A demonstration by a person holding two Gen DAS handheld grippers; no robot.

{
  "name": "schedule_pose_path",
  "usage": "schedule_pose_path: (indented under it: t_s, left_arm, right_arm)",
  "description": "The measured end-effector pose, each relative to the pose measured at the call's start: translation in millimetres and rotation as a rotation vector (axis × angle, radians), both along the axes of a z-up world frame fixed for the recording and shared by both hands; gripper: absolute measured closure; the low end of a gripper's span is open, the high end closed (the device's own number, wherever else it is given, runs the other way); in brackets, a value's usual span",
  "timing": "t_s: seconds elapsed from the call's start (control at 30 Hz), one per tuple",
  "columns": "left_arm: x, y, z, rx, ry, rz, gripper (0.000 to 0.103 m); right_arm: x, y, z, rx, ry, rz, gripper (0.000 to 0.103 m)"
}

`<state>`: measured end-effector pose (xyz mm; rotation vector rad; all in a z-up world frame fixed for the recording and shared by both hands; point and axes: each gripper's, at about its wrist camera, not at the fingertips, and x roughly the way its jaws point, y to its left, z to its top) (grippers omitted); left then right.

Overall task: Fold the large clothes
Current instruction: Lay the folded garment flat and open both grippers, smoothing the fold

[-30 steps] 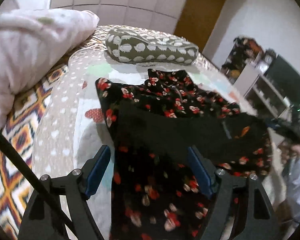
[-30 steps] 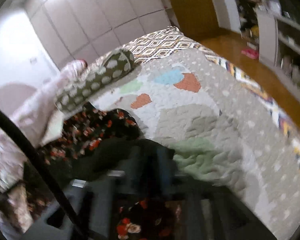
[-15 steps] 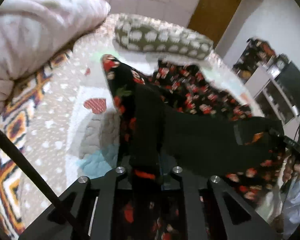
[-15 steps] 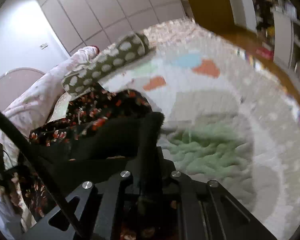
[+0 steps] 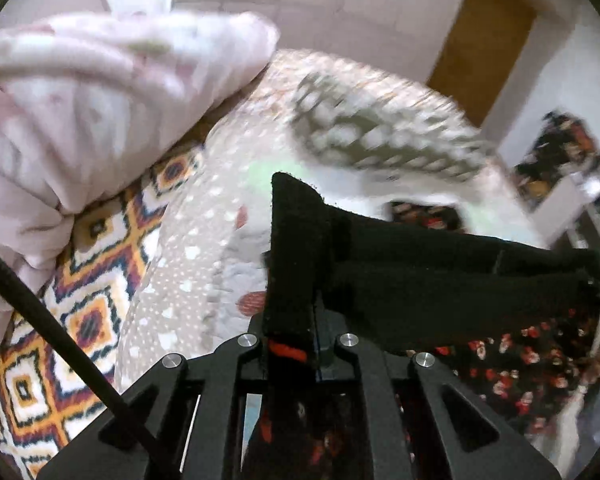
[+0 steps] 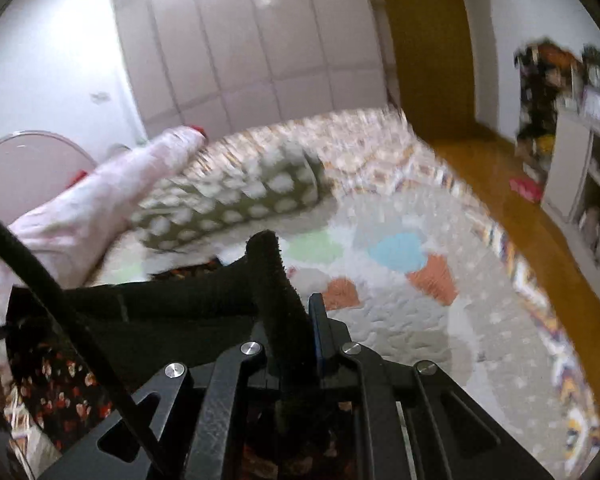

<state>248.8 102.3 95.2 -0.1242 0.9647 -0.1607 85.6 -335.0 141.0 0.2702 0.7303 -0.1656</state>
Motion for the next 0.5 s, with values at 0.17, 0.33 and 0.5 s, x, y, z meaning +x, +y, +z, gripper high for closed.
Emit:
schedule_pose_path:
  t_s: [0.17,0.33,0.5]
  left_arm:
    - [23,-4,-47,0.088,0.077,0.065,0.078]
    - [4,13,-16,0.037,0.017,0.082,0.065]
    - [-36,24,36,0.038,-0.087,0.065,0.055]
  right_arm:
    - [55,-5,-75,0.033,0.2,-0.077,0.053]
    - [41,-17,-75,0.069,0.194,-0.109,0.048]
    - [-8,-22,-15,0.058,0.048,-0.119,0.04]
